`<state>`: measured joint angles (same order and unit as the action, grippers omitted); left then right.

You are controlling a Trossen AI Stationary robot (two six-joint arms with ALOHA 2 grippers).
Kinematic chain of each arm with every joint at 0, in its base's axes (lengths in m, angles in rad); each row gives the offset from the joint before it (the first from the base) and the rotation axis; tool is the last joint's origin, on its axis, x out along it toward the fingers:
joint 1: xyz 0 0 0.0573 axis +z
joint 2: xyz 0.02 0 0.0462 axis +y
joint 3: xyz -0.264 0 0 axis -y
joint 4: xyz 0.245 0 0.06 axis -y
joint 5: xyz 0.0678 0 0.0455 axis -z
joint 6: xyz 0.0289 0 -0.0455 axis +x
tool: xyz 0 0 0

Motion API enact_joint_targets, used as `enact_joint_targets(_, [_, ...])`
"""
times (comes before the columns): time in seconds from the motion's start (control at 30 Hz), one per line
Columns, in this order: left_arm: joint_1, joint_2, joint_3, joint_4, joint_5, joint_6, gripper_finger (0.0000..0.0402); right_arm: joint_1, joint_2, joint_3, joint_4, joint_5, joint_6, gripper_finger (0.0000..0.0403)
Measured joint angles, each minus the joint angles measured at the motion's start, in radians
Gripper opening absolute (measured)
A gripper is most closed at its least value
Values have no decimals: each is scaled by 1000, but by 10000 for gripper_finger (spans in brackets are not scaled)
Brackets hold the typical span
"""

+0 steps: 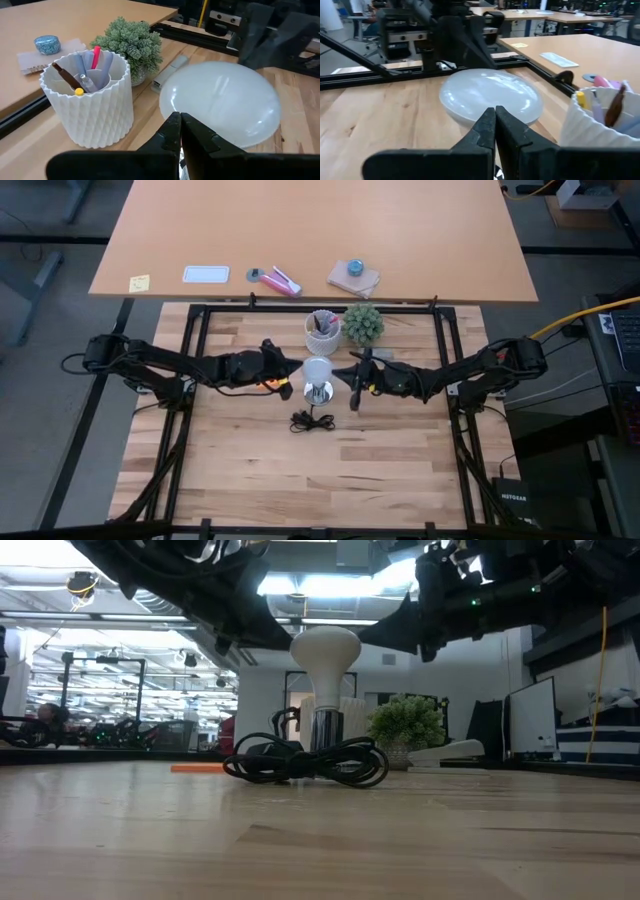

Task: Screw lightbulb
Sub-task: Remove the light bulb from the lamp socket, then return to Home Position

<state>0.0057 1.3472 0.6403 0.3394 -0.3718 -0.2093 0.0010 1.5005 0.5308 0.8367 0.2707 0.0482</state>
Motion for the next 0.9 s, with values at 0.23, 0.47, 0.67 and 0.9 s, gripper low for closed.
enact_joint_targets(0.23, [-21,0,0,-2,-4,0,5,-3,1,-2,-5,53,9,12])
enact_joint_targets(0.47, [-52,9,-2,-6,31,-1,5,-1,8,-2,-25,68,11,12])
enact_joint_targets(0.67, [-55,7,0,-8,14,-1,5,-3,6,-1,-40,40,26,12])
enact_joint_targets(0.9, [-53,5,0,-8,1,-1,5,-2,6,-1,-37,42,26,12])
